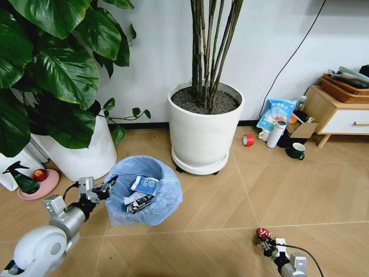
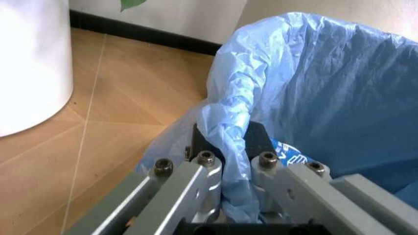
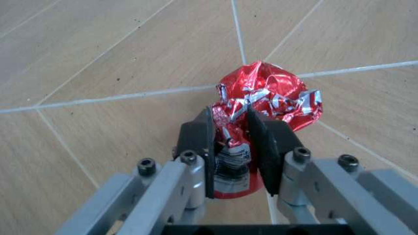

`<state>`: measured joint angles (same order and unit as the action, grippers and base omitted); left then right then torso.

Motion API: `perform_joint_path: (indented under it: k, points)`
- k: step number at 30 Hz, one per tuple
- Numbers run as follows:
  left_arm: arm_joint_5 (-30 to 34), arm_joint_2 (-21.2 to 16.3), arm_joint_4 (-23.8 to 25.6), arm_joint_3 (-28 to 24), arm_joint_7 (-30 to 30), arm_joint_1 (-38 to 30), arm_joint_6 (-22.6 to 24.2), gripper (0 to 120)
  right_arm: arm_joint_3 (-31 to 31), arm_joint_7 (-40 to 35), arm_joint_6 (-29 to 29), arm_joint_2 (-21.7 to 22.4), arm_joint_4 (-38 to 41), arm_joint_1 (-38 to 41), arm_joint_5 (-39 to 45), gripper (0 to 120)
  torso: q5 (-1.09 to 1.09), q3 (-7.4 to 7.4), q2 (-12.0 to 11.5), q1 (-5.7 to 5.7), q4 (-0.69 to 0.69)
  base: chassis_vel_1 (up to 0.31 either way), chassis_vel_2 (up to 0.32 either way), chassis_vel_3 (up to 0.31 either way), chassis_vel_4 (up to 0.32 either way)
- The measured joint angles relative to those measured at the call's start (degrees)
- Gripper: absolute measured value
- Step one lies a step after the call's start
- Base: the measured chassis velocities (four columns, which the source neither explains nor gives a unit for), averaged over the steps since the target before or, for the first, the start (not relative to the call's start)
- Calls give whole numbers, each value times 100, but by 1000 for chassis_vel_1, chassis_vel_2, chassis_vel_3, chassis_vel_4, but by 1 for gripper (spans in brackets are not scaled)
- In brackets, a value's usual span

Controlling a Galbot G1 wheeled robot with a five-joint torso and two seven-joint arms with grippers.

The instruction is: Pick up the trash bin and place the garbage on the floor into it.

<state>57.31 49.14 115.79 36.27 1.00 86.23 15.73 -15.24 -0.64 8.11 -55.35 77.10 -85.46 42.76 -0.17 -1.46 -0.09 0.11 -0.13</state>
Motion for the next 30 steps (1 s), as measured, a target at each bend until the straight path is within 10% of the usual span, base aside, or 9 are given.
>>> perform_joint_path:
  k: [22, 30]
  points:
    - [-12, 14, -27, -31, 4, -18, -4, 0, -349, 48, 67, 130, 446, -344, -21, 13, 0, 0, 0, 0, 0, 0, 0, 0, 0]
    - [-22, -32, -85, -160, -11, -41, -5, 0, -986, 2199, 1420, 349, 794, -63, -610, 13, 0, 0, 0, 0, 1, 0, 0, 0, 0]
